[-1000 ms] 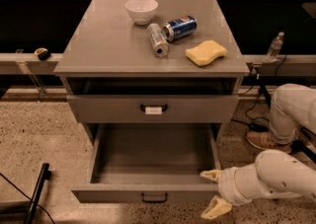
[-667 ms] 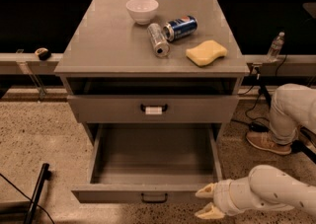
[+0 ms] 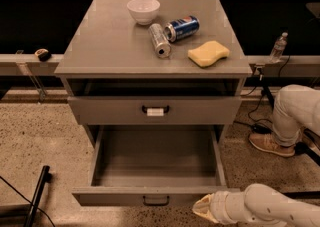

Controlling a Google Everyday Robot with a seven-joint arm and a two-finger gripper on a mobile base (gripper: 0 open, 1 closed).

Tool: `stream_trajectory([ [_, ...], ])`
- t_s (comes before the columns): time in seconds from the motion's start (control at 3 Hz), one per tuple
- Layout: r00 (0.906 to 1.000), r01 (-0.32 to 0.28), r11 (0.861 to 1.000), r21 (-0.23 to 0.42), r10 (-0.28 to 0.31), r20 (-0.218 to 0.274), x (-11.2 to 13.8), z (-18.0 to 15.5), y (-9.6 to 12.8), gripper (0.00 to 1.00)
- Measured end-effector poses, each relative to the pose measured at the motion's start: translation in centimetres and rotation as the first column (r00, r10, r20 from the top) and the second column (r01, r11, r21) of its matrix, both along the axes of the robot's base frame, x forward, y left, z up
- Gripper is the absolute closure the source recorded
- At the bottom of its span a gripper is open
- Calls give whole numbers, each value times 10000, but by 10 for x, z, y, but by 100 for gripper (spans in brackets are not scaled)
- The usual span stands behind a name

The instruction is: Close middle drawer

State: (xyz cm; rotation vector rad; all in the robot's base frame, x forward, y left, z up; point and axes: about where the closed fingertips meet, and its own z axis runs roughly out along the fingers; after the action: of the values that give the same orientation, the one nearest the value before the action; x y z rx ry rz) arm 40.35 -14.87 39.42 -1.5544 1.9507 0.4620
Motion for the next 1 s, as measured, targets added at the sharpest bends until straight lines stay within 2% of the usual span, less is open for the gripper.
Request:
stream_trajectory([
  [0.33,9941,1052,9939,338,-1060,209,18,-22,10,100],
  [0.67,9690,2361,9690,725,-2403,570,40,-36,12,100],
  [1.0,9408,3083,9457,1028,-3191,1139,60,-38,15,100],
])
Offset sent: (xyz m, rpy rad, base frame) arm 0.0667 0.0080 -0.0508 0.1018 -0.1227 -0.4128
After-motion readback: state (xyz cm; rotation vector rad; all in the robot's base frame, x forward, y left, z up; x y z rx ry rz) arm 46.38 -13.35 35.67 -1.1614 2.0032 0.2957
